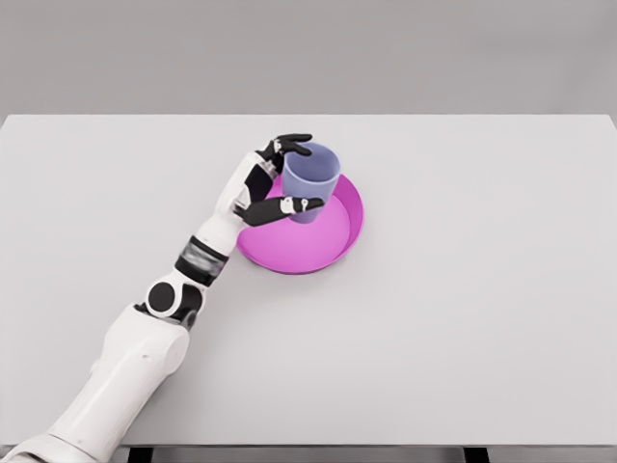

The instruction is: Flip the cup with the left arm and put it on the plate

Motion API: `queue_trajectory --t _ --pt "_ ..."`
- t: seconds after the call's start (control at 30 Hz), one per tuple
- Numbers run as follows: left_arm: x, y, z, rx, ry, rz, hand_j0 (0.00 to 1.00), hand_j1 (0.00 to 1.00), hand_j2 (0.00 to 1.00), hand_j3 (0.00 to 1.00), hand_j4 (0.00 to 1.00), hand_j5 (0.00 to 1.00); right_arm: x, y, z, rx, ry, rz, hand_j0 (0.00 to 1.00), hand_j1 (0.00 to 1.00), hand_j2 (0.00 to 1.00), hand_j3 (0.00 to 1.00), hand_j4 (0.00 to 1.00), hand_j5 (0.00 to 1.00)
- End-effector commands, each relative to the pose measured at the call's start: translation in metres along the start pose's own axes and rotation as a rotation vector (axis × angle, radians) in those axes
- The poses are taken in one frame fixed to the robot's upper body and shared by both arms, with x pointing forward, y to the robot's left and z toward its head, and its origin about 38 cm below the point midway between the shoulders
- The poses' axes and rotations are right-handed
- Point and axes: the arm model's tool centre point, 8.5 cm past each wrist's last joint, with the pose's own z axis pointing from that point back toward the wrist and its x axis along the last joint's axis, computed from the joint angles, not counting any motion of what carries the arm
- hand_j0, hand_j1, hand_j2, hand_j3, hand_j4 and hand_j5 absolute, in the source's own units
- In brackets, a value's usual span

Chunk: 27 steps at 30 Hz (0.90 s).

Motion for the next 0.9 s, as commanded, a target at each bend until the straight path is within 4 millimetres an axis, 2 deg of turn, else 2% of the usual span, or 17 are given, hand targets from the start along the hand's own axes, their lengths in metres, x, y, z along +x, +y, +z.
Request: queue_trajectory --t 0.0,0.1,0.17,0.23,0.57,0.87 --pt "-0.0016 -0.0013 0.0002 0.001 0.003 0.006 0.51 0.51 0.51 0.51 0.51 0.51 -0.0001 -0.0001 0.0 0.0 0.0 -0.001 1.0 1.0 1.0 1.0 1.0 1.0" --pt "-0.0004 0.0 0.0007 0.002 0.001 0.003 0.61 0.61 0.61 0.61 0.61 0.61 -0.0001 -0.0001 0.0 0.0 0.0 -0.001 1.0 1.0 1.0 1.0 1.0 1.0" --pt "-0.0008 0.001 0.002 0.003 0.003 0.002 0.73 0.73 0.73 0.73 0.73 0.73 -0.0001 -0.0001 0.0 0.0 0.0 0.001 1.0 1.0 1.0 1.0 1.0 1.0" --pt "0.0005 0.0016 0.0012 0.003 0.0 0.0 0.77 0.77 0.77 0.77 0.77 0.77 -0.0001 -0.0001 0.0 0.0 0.0 0.001 1.0 1.0 1.0 1.0 1.0 1.0" --pt "0.0044 0.0016 0.0007 0.0 -0.011 -0.003 0.86 0.86 0.86 0.86 0.86 0.86 -0.0001 -0.0001 0.0 0.0 0.0 -0.001 1.0 1.0 1.0 1.0 1.0 1.0" --pt "0.0042 0.0023 0.0017 0.001 -0.01 -0.004 0.9 0.9 0.9 0.9 0.9 0.9 -0.0001 -0.0001 0.0 0.0 0.0 0.001 1.0 1.0 1.0 1.0 1.0 1.0"
